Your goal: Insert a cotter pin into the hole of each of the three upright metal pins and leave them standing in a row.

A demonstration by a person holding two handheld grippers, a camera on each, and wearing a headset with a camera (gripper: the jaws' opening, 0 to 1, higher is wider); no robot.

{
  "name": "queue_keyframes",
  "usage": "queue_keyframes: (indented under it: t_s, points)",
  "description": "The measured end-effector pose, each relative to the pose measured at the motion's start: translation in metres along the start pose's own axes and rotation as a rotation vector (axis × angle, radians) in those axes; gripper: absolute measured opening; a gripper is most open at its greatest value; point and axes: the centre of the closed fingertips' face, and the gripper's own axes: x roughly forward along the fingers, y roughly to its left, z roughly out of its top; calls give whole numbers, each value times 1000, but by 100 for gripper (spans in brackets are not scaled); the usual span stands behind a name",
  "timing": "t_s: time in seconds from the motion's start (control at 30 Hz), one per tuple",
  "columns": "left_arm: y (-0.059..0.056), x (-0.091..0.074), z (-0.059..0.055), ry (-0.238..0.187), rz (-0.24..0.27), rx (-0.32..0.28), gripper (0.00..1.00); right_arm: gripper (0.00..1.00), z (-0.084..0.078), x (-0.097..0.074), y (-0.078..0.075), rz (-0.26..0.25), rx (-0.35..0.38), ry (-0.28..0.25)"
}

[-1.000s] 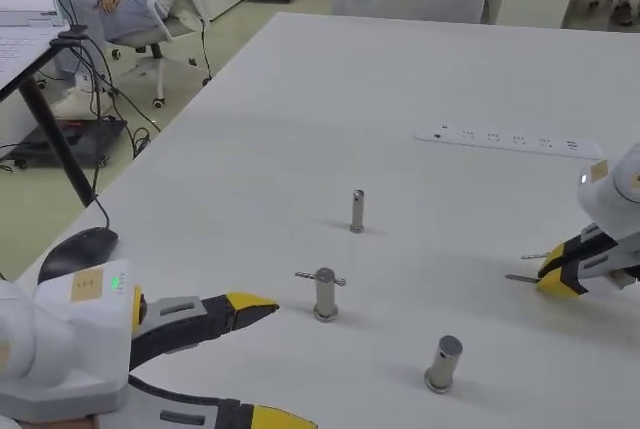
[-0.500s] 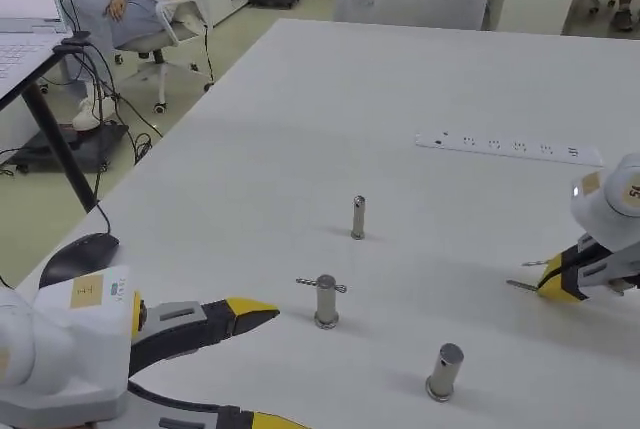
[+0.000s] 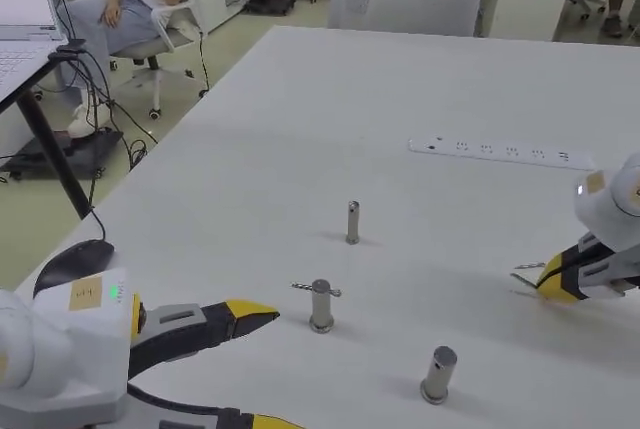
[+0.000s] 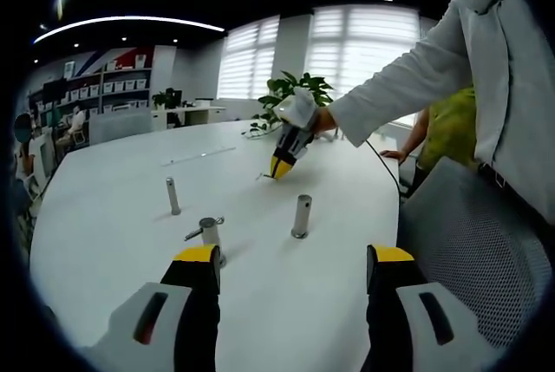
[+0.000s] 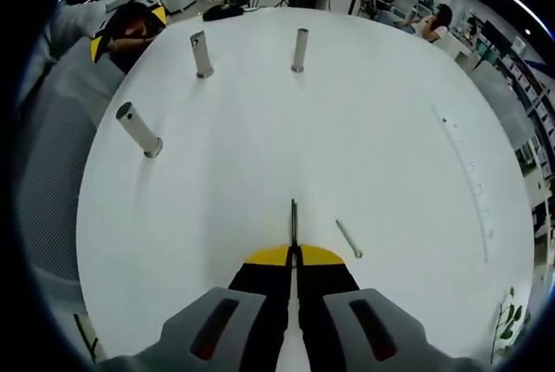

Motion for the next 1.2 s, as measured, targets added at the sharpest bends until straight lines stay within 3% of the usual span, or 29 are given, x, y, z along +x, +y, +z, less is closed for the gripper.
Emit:
queue_keyframes:
  t_s: [0.43, 0.67, 1.2]
  points:
    - [-7, 6, 14, -10, -20, 37, 68, 2, 15, -31, 23, -11, -11, -44]
    - [-13, 9, 18, -14, -32, 50, 67, 2, 25, -45, 45, 1, -23, -67]
    - [-22, 22, 29, -23, -78, 75, 65, 2, 66, -69, 108, 65, -132, -104]
